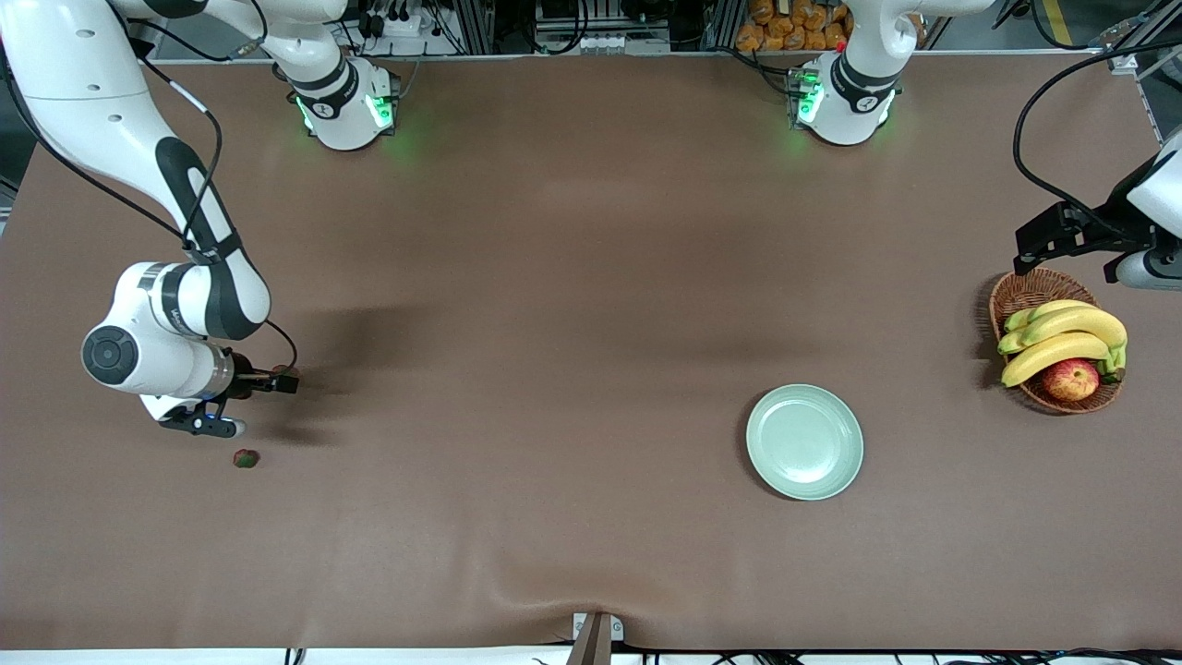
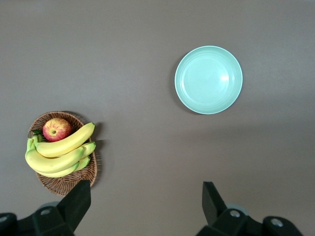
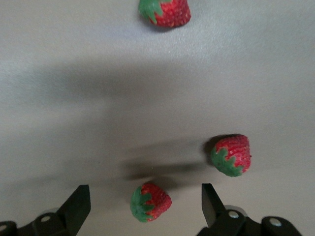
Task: Collect all strawberries into plate
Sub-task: 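Grasp one red strawberry with the right gripper, then set the strawberry mid-table with the right gripper while the left gripper approaches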
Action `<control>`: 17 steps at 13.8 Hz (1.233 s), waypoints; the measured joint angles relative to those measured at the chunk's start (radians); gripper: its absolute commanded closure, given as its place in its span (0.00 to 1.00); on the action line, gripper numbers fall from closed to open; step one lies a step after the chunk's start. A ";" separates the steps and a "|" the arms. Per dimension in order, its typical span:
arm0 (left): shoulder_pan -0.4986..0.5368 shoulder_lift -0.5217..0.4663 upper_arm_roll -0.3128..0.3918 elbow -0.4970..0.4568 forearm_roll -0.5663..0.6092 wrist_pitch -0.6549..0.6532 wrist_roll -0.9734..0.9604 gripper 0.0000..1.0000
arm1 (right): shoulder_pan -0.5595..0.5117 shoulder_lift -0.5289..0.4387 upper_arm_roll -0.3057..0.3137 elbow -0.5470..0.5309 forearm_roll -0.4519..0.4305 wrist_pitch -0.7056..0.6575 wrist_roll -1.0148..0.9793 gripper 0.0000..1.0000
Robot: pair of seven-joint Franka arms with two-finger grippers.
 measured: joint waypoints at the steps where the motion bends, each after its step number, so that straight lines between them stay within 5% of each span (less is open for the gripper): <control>1: 0.000 0.000 0.000 0.000 0.000 0.000 0.000 0.00 | 0.000 0.001 0.000 -0.018 0.000 0.024 0.001 0.00; 6: 0.000 0.007 0.000 -0.001 0.000 0.000 0.000 0.00 | 0.000 0.001 0.001 -0.053 0.000 0.057 0.005 0.05; 8: 0.000 0.007 0.000 -0.001 0.000 0.000 0.000 0.00 | 0.000 0.001 0.001 -0.053 0.000 0.057 0.005 0.49; 12: 0.000 0.008 0.000 -0.001 -0.004 -0.002 0.000 0.00 | 0.000 0.001 0.001 -0.054 0.000 0.057 0.006 0.87; 17: 0.000 0.008 0.000 -0.001 -0.006 -0.003 0.000 0.00 | 0.000 -0.005 0.003 -0.054 0.001 0.051 0.006 0.91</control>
